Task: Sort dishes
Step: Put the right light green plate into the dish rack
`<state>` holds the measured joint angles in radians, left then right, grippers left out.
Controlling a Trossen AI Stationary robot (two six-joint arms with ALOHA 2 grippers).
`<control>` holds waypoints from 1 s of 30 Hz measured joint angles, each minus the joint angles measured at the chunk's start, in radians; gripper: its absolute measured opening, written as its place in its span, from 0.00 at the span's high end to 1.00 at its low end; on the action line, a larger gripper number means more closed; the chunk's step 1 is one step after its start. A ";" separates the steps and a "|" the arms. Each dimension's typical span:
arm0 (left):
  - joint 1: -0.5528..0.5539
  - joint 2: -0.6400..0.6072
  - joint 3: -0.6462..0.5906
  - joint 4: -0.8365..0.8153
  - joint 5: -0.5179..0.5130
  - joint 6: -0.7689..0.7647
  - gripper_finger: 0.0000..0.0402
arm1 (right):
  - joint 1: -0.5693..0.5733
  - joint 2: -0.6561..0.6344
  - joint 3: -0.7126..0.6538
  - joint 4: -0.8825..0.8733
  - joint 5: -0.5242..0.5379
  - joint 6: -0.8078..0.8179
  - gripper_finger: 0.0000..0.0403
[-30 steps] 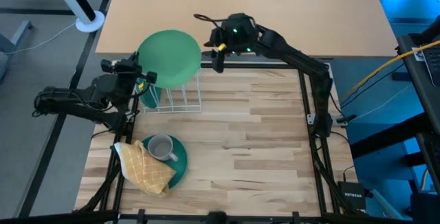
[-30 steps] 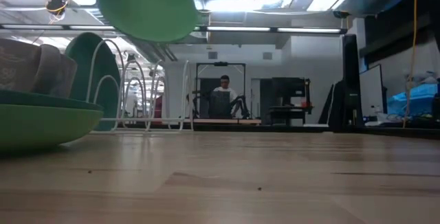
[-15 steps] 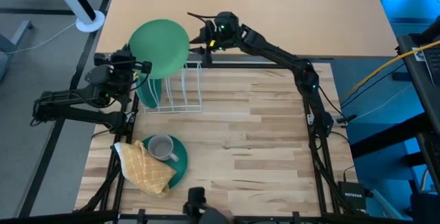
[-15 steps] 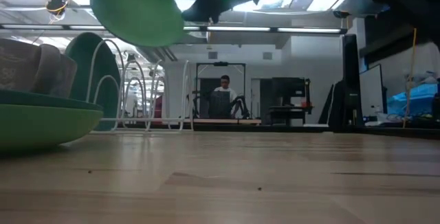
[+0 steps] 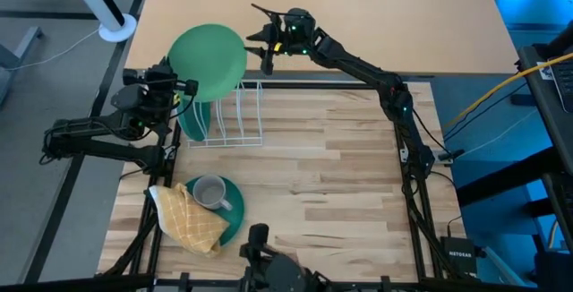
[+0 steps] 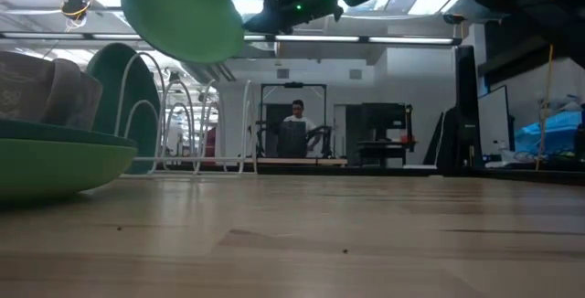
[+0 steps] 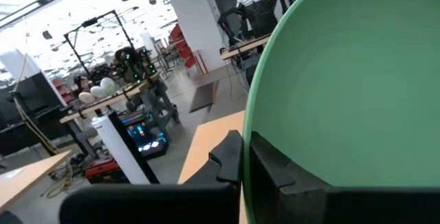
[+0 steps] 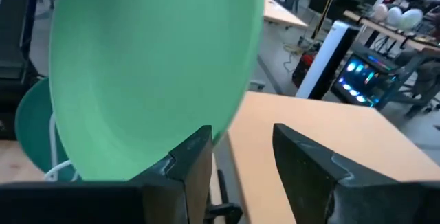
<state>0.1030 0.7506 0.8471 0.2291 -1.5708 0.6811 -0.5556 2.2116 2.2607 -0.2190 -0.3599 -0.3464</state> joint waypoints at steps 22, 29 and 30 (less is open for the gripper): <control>-0.028 0.012 0.000 -0.003 0.002 0.037 1.00 | -0.034 0.039 0.000 0.183 0.225 -0.118 0.61; 0.043 0.005 0.000 0.006 -0.001 0.114 1.00 | -0.063 0.021 0.002 0.236 0.218 -0.133 0.61; 0.053 0.005 0.000 0.016 0.000 0.125 1.00 | -0.069 0.022 0.002 0.231 0.218 -0.133 0.61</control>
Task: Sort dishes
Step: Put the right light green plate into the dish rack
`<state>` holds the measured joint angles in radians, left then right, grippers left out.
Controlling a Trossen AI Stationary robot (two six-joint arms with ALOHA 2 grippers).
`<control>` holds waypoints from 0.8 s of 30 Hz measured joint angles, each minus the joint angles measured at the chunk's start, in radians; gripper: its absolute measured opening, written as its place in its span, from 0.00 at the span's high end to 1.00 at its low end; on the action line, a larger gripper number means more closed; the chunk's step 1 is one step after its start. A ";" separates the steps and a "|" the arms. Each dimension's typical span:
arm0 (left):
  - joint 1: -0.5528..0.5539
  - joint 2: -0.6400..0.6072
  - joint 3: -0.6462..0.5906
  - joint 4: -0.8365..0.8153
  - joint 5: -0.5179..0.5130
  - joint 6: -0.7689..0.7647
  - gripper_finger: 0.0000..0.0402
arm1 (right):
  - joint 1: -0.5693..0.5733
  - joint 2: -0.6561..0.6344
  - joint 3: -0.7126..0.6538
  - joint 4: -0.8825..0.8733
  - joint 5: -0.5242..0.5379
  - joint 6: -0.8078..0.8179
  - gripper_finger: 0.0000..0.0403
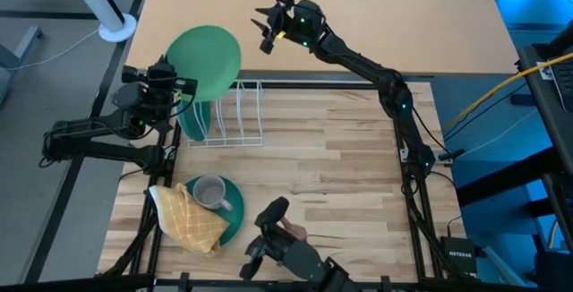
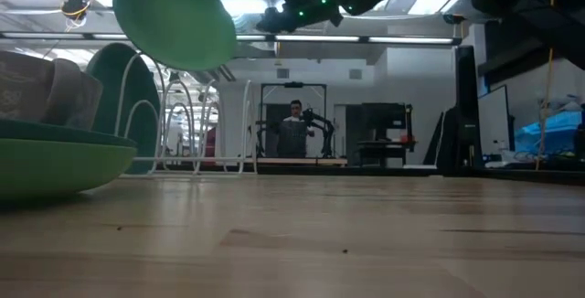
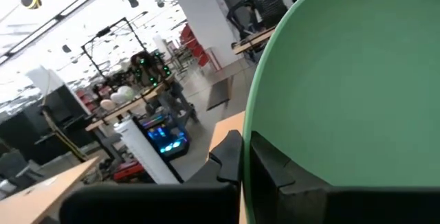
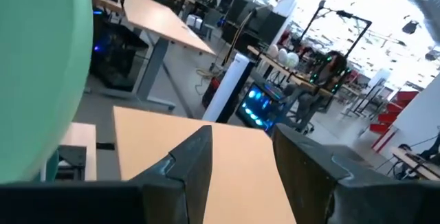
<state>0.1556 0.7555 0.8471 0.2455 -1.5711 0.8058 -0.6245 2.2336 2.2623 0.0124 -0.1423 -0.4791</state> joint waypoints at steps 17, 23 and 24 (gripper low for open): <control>0.077 0.032 0.005 0.164 0.000 0.106 1.00 | -0.024 0.008 0.000 -0.499 -0.346 -0.026 0.61; 0.080 0.060 0.005 0.163 0.000 0.080 1.00 | -0.024 0.008 0.000 -0.591 -0.482 -0.139 0.61; 0.084 0.066 0.005 0.163 0.000 0.073 1.00 | -0.023 0.008 0.000 -0.601 -0.503 -0.156 0.61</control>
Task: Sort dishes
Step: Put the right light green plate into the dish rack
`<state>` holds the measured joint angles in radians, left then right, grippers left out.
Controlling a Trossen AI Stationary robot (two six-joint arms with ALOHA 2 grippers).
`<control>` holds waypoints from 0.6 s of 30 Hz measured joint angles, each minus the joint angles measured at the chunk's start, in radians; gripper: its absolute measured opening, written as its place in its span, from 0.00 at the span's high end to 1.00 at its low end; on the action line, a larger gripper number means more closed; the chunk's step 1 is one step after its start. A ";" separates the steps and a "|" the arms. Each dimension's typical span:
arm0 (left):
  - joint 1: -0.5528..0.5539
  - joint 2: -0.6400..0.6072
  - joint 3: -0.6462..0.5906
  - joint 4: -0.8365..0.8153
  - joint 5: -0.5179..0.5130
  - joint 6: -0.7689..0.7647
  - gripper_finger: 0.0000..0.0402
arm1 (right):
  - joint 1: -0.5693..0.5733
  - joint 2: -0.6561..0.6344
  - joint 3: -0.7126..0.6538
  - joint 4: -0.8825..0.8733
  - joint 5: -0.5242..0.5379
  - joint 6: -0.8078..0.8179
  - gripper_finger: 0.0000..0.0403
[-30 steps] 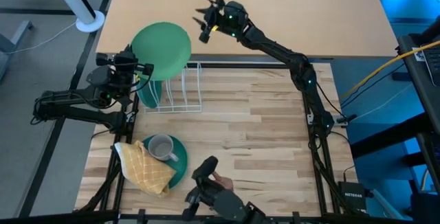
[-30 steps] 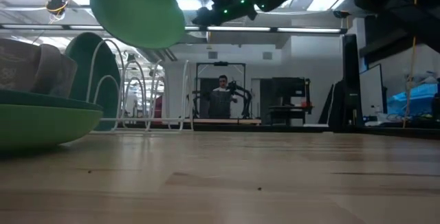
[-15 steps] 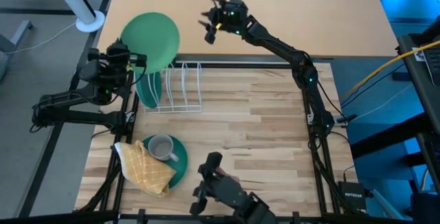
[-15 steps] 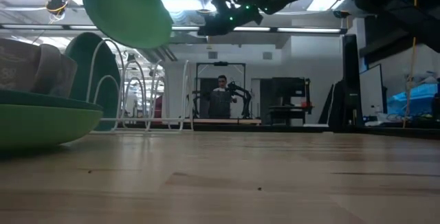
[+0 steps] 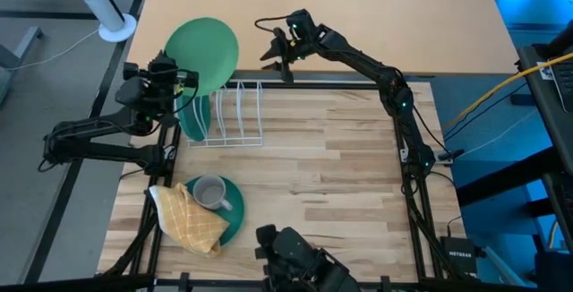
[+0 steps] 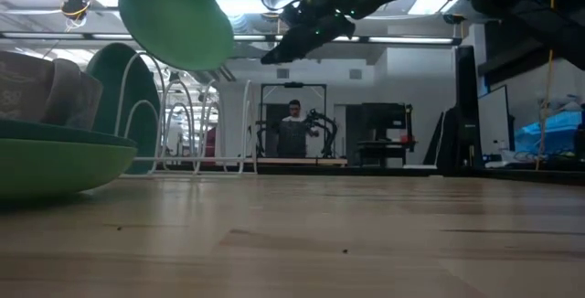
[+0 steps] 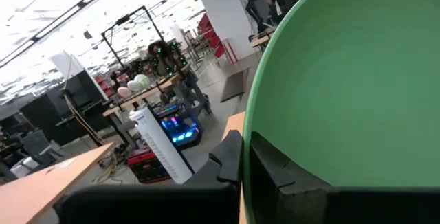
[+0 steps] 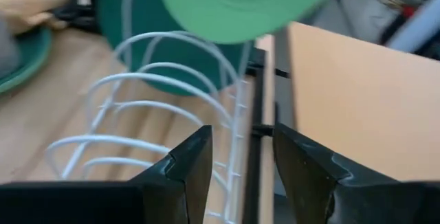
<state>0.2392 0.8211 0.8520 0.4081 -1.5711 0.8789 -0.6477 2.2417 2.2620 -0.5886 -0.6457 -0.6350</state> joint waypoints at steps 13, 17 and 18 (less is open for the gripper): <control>0.038 0.119 0.000 0.001 0.002 -0.055 1.00 | 0.005 0.065 0.000 0.286 0.020 0.047 0.61; 0.038 0.138 0.000 0.002 0.001 -0.055 1.00 | 0.005 0.102 0.000 0.414 0.023 0.108 0.61; 0.038 0.138 0.000 0.003 0.001 -0.055 1.00 | 0.006 0.108 0.000 0.430 0.020 0.116 0.61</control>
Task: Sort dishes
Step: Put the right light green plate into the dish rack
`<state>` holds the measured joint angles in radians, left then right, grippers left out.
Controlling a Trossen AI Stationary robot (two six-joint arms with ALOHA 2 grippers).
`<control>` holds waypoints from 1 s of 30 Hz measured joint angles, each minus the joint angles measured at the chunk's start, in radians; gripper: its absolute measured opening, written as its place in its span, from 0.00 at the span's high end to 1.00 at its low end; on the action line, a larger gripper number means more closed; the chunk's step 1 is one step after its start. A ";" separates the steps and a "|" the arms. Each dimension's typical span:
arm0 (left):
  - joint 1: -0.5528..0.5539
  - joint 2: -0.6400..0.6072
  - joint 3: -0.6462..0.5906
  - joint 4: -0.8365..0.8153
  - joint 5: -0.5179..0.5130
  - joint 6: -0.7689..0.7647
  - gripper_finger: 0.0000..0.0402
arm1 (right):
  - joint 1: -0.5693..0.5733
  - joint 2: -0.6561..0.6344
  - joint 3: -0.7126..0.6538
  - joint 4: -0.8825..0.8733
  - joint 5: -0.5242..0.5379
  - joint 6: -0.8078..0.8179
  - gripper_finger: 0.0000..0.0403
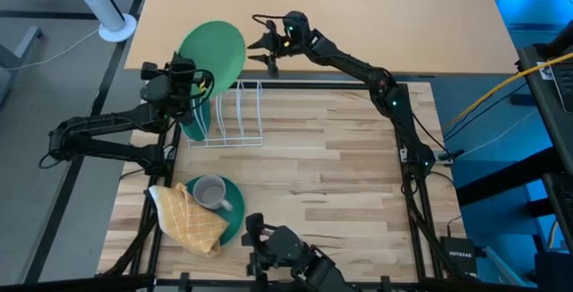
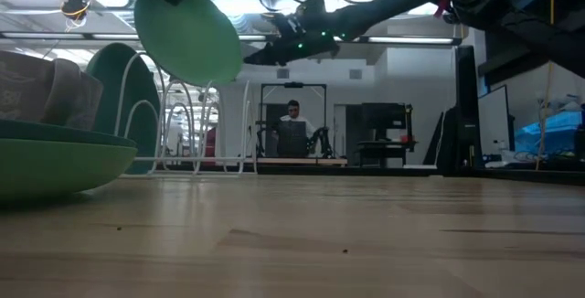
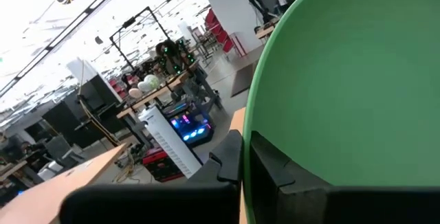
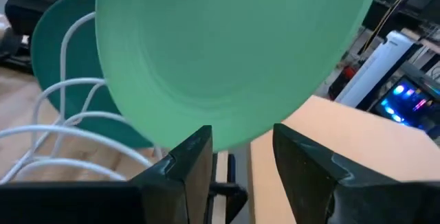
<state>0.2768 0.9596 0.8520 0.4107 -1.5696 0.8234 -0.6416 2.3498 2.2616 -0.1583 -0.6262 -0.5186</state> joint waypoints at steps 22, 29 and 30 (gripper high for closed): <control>-0.030 -0.013 0.000 0.081 -0.003 0.049 1.00 | 0.013 0.007 -0.001 0.176 0.172 0.115 0.61; -0.077 -0.012 0.000 0.100 -0.005 0.054 1.00 | 0.016 0.006 -0.001 0.200 0.172 0.114 0.61; -0.087 -0.013 0.000 0.102 -0.005 0.055 1.00 | 0.016 0.006 -0.001 0.205 0.172 0.114 0.61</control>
<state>0.1902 0.9470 0.8520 0.5122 -1.5745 0.8783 -0.6258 2.3562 2.2608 0.0468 -0.4545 -0.4042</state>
